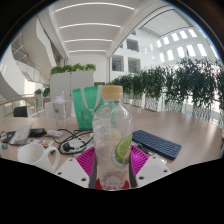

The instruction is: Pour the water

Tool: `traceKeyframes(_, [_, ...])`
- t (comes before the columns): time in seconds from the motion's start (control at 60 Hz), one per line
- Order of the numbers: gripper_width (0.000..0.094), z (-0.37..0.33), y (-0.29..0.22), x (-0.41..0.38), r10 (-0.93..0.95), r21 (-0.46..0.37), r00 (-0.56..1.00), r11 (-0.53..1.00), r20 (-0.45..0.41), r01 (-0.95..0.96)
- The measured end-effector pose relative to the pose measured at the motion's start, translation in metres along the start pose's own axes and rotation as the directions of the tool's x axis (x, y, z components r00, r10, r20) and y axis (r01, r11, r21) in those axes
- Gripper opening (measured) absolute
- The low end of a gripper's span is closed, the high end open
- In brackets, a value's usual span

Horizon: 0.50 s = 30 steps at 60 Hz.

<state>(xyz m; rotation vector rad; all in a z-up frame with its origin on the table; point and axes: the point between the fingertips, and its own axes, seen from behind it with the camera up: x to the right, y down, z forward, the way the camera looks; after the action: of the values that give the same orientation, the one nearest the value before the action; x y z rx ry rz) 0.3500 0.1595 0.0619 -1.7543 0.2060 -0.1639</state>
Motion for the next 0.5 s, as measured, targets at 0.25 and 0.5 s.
traceKeyframes(0.25, [0.0850,-0.049,-0.005,-0.009,0.034,-0.127,0.999,0.991,-0.025,-0.037])
traceKeyframes(0.5, [0.0841,-0.211,-0.038,-0.051,0.047,-0.181,0.997,0.982,-0.063,-0.058])
